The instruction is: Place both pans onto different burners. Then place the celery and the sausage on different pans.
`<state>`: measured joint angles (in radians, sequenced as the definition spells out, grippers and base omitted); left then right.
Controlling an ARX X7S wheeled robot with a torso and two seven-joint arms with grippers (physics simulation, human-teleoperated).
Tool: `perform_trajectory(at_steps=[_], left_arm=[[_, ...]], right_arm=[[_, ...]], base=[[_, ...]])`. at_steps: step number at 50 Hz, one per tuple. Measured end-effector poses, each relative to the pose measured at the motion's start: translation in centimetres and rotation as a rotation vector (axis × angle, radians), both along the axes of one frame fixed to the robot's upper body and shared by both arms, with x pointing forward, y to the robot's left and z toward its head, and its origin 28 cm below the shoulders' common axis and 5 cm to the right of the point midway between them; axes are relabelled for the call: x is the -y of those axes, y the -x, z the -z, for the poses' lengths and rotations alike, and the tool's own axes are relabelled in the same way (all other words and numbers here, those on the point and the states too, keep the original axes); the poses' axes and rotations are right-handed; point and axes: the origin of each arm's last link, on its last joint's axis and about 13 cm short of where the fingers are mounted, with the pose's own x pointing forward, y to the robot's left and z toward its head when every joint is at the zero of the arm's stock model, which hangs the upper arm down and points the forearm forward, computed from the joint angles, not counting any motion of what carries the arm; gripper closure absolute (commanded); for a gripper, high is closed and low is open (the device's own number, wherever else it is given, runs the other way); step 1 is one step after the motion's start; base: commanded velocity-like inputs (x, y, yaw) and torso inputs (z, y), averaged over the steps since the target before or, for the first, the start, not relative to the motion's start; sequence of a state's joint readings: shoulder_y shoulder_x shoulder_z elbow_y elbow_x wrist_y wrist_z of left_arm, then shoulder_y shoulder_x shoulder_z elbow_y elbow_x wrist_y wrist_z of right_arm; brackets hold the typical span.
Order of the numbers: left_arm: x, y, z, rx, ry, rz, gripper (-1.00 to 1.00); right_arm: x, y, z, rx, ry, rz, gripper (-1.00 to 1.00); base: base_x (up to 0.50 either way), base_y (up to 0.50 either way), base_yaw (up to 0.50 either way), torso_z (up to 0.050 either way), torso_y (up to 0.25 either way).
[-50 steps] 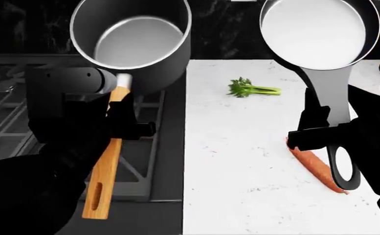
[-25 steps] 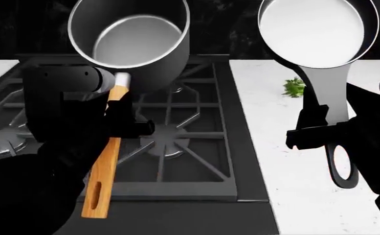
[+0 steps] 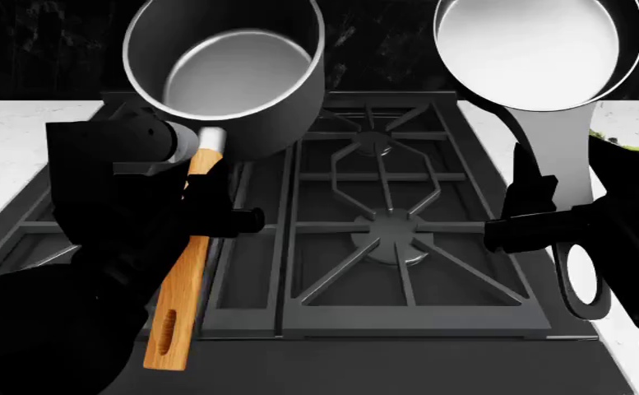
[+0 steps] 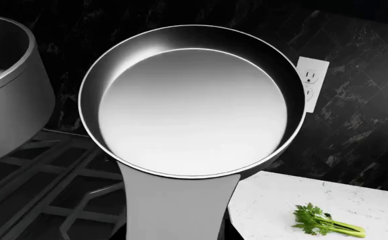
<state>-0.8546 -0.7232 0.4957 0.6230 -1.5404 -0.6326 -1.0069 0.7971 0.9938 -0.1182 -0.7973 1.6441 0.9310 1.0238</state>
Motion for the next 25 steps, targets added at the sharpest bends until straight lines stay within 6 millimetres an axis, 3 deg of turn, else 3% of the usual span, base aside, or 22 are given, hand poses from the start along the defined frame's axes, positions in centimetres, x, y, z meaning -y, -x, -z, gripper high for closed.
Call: perform_trajectory(at_steps=[21,25], left_arm=[[0.01,0.08,0.08,0.007,0.005,-0.002,1.00],[-0.11,0.03,0.07,0.010,0.001,-0.014,1.00]], right_arm=[[0.13,0.21,0.24,0.000,-0.007,0.011,1.00],[0.04,0.36,0.34,-0.004,-0.020,-0.002,1.00]], base=[[0.00,0.50,0.00,0.001,0.002],[0.00,0.10,0.00,0.003,0.003]])
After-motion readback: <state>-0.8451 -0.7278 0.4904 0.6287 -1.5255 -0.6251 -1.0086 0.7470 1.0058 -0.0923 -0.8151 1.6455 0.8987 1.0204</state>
